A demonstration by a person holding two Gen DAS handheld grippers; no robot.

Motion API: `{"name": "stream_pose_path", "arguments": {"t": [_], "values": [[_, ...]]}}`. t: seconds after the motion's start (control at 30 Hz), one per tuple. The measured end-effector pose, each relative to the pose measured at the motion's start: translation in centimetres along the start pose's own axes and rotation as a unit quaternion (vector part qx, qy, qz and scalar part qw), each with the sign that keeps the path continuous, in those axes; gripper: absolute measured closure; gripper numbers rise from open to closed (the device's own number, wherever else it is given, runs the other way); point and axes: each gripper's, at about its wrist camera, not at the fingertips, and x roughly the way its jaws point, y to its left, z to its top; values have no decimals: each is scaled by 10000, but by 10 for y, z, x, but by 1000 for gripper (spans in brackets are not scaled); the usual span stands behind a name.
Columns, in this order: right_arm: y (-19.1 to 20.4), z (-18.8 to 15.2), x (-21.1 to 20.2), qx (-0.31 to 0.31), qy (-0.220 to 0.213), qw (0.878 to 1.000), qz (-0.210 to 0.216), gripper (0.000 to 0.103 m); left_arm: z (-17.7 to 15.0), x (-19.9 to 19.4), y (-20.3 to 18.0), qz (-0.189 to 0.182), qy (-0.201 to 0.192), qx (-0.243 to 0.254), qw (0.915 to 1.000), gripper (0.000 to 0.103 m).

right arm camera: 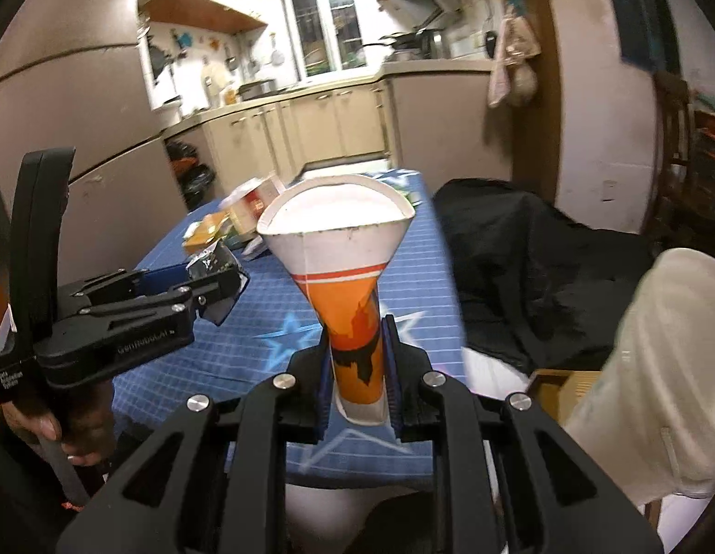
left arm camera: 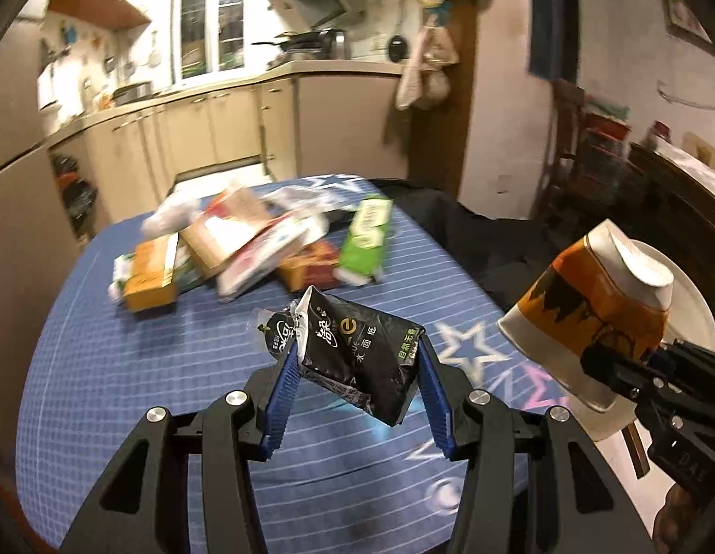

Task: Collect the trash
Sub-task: 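Carry the paper cup and black bag over the white bucket with both tools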

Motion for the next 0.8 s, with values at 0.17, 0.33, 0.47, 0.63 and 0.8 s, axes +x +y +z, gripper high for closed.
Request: {"name": "stream_pose_path", "arguments": {"t": [0.17, 0.33, 0.47, 0.63, 0.8], "values": [[-35, 3, -20, 212, -198, 9984, -475, 85, 10, 14, -35, -258, -9, 306, 9992, 52], [-71, 0, -43, 476, -383, 9933, -985, 85, 23, 28, -84, -568, -78, 686, 9960, 52], [-94, -1, -60, 647, -518, 9871, -1369, 85, 34, 38, -118, -830, -109, 914, 9923, 52], [-127, -3, -83, 931, -668, 9756, -1872, 85, 47, 47, -164, -1248, -175, 1238, 9843, 52], [-156, -8, -103, 1215, -785, 9603, -2387, 85, 61, 59, -213, -1692, -171, 1552, 9731, 52]]}}
